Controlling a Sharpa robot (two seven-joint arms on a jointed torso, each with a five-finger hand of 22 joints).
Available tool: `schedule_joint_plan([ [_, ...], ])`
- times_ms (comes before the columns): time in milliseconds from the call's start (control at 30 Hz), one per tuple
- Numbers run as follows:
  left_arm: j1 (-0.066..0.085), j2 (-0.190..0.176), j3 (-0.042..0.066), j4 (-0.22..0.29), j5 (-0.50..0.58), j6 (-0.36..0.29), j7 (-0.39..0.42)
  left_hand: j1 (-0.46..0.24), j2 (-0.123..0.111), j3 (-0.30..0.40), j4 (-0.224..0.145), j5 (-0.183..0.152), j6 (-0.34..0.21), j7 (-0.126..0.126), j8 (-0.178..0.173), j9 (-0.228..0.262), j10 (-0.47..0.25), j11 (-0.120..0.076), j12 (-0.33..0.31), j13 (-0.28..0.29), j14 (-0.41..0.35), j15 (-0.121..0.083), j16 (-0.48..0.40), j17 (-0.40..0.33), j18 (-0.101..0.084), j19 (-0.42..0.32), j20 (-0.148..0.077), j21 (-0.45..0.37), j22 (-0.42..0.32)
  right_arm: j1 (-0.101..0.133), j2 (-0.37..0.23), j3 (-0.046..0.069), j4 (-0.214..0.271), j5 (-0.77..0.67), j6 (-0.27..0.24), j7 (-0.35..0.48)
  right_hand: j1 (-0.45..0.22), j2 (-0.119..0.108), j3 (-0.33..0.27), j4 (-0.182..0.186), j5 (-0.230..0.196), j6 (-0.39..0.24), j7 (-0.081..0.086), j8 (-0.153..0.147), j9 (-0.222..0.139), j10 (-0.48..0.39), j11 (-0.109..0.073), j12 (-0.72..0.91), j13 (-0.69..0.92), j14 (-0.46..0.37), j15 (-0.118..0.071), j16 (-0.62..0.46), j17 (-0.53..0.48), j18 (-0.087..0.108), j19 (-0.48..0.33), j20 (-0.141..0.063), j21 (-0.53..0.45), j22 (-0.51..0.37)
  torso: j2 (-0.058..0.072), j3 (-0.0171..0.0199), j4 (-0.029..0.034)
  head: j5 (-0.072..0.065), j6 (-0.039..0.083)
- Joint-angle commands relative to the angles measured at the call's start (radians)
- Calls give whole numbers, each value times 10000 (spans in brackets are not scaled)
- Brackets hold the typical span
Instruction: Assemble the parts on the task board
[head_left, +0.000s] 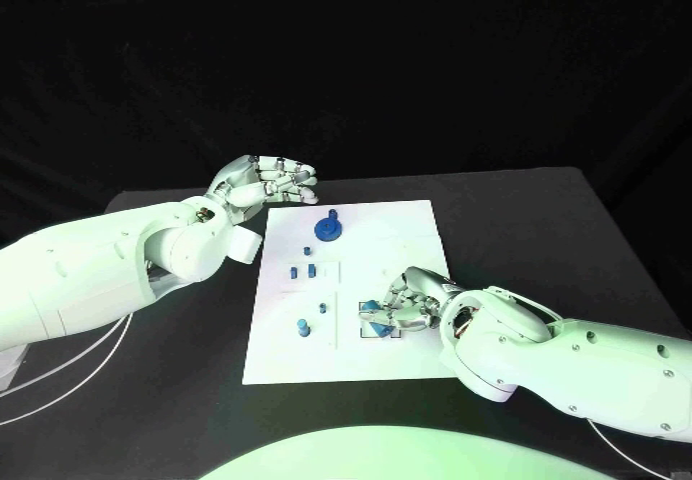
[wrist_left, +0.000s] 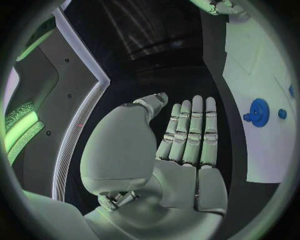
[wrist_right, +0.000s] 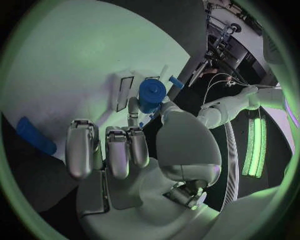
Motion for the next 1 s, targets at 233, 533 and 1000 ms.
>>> schedule_joint_plan([
  [233, 0, -1, 7, 33, -48, 112, 46, 27, 36, -27, 18, -27, -40, 16, -61, 14, -61, -26, 62, 16, -72, 24, -45, 14, 124, 46, 10, -69, -15, -17, -55, -2, 130, -295, 223, 51, -824, 461, -1342, 33, 16, -212, 12, 223, 18, 638, -72, -86, 2067, 1024, -47, 32, 2634, -169, 539, -44, -72, 2154, -2, 8, -6, -12, 23],
  [533, 0, -25, 7, 36, -52, 104, 41, 48, 53, -23, 16, -25, -40, 16, -59, 17, -66, -26, 64, 17, -75, 24, -48, 23, 125, 57, 10, -85, -25, -38, -436, -2, 471, -482, 56, 276, -737, 627, -1431, 5, 17, -223, 9, 254, 16, 652, -75, -68, 2087, 1024, -48, 32, 2634, -175, 548, -44, -34, 2162, -4, 12, -12, 28, 23],
  [1000, 0, -39, 7, 28, -55, 96, 17, 63, 60, -22, 12, -24, -41, 16, -58, 18, -70, -26, 66, 17, -77, 24, -51, 30, 125, 64, 10, -96, -33, -58, -985, 7, 1010, -649, 159, 1159, 1742, 617, -1513, -58, 32, -209, -63, 431, -59, 761, -141, 88, 2234, 1024, -103, 32, 2634, -235, 633, -91, 335, 2243, -6, 11, -17, 58, 22],
])
